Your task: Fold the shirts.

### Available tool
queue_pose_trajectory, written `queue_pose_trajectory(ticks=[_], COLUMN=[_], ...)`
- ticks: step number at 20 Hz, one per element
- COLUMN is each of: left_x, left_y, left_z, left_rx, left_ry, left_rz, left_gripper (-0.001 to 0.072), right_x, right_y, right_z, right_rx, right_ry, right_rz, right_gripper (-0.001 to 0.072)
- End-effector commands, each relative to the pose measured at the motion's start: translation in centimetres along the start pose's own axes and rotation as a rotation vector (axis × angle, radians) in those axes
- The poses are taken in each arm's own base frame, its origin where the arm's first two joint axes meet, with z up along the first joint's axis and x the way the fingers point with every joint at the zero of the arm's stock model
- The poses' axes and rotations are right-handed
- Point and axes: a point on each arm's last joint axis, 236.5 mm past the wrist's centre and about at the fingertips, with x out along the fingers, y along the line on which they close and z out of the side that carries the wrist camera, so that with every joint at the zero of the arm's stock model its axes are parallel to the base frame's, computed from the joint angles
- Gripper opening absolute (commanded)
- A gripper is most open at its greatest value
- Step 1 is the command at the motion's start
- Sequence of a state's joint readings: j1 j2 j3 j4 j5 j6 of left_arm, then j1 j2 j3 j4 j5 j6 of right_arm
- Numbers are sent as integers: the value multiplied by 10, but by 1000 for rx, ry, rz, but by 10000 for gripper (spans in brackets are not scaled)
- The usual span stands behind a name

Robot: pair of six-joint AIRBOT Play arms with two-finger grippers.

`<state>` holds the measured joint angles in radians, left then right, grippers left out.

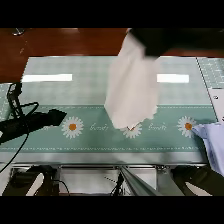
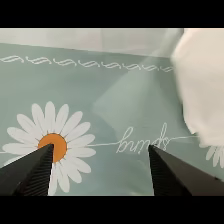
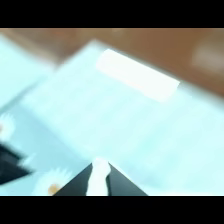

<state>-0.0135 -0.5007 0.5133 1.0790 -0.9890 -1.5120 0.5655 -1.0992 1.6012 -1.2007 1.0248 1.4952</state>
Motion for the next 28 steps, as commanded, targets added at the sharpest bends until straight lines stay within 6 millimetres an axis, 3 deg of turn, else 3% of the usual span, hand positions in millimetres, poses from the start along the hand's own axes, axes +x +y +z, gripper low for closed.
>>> queue_pose_trajectory(ticks=[1,3,5,8,11,12,13,14,15,17,19,21,23,25,26,28], left_x=[5,5,5,5,6,6,5,5,5,4,0,-5,-6,-2,3,19], left_y=[1,1,1,1,0,0,0,-1,-1,-2,-4,-8,-22,-37,-41,-46], left_z=[-4,-4,-4,-4,-6,-7,-9,-12,-16,-33,-55,-72,-78,-84,-89,-98], left_rx=[-23,-23,-12,-11,-14,-14,-14,-14,-14,-14,-15,-19,-48,-58,-87,-129], left_ry=[0,0,1,2,8,13,19,32,52,121,215,290,315,327,336,351], left_rz=[-11,-11,-11,-11,-14,-15,-15,-17,-18,-23,-31,-48,-107,-189,-219,-251], left_gripper=[701,701,702,702,701,701,701,702,701,701,701,701,701,701,701,702], right_x=[95,136,165,187,187,187,186,183,175,149,102,39,-30,-80,-92,-93], right_y=[17,17,9,8,19,25,28,25,12,-34,-102,-174,-232,-264,-270,-264], right_z=[-113,-162,-188,-197,-197,-196,-195,-194,-191,-170,-139,-128,-145,-179,-198,-242], right_rx=[212,260,336,435,433,439,423,379,357,345,375,433,491,579,630,729], right_ry=[193,286,339,336,342,342,346,363,387,395,351,308,330,343,332,316], right_rz=[33,19,-1,12,60,86,102,108,89,15,-110,-274,-459,-589,-614,-610], right_gripper=[19,19,19,20,20,126,458,608,608,608,608,608,608,608,608,608])
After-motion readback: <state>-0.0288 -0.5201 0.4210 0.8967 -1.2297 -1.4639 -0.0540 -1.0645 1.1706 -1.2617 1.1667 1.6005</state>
